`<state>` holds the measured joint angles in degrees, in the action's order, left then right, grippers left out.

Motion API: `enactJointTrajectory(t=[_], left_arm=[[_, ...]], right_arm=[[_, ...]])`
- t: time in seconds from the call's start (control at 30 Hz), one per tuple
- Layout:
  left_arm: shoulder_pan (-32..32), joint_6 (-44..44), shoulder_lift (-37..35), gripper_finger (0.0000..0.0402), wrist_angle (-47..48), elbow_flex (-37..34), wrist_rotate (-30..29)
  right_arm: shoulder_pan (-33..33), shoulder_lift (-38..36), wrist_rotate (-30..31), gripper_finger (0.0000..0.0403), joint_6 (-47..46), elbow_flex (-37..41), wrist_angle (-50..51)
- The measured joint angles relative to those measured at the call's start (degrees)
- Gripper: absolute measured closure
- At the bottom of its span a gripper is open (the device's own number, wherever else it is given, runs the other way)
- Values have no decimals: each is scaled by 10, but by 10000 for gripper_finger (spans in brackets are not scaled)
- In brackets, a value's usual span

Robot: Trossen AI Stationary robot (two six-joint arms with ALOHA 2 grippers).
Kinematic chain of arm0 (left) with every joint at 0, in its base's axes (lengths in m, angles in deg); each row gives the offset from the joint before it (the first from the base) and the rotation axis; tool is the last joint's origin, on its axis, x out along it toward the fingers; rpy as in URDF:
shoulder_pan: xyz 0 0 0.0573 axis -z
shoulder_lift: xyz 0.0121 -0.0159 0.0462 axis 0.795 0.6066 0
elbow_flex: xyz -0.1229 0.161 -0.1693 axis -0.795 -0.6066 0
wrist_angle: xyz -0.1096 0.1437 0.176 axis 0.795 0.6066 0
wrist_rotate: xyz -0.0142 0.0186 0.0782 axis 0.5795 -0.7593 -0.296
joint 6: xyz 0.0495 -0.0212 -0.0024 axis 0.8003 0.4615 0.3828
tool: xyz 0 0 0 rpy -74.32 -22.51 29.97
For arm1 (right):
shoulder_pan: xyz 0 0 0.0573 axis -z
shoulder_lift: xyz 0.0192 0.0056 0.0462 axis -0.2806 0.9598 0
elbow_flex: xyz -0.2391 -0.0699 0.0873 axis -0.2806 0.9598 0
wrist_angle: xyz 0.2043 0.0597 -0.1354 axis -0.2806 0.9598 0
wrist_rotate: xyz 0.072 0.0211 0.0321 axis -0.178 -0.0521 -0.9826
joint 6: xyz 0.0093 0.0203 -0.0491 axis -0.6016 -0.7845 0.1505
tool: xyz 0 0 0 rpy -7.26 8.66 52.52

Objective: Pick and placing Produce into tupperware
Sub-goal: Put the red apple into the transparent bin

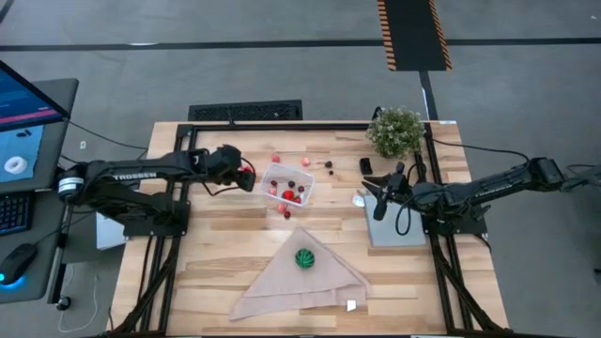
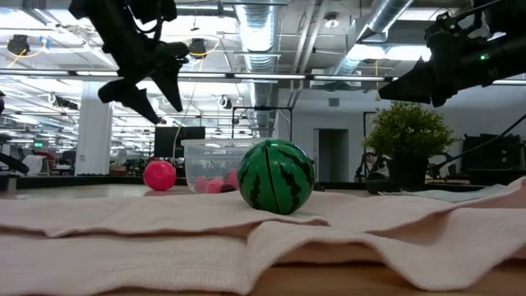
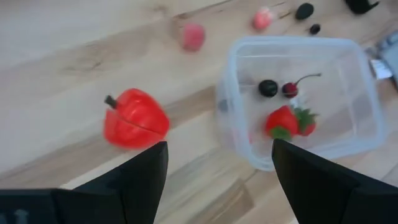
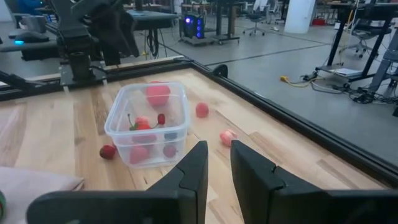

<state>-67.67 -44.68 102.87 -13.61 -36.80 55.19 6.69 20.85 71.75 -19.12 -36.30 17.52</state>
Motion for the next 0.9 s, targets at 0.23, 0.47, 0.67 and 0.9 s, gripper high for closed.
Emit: enactJointTrajectory(t=[0.23, 0.47, 0.67, 0.9], left_arm=[[2, -112, 0, 123, -50, 0, 47], [6, -156, 2, 123, -55, 0, 21], [19, -314, 12, 123, -43, 0, -25], [20, -383, 28, 123, -36, -1, -64]], right_arm=[[0, 0, 0, 310, 0, 0, 0], [0, 0, 0, 310, 0, 0, 0], [0, 0, 0, 310, 0, 0, 0], [0, 0, 0, 310, 0, 0, 0]])
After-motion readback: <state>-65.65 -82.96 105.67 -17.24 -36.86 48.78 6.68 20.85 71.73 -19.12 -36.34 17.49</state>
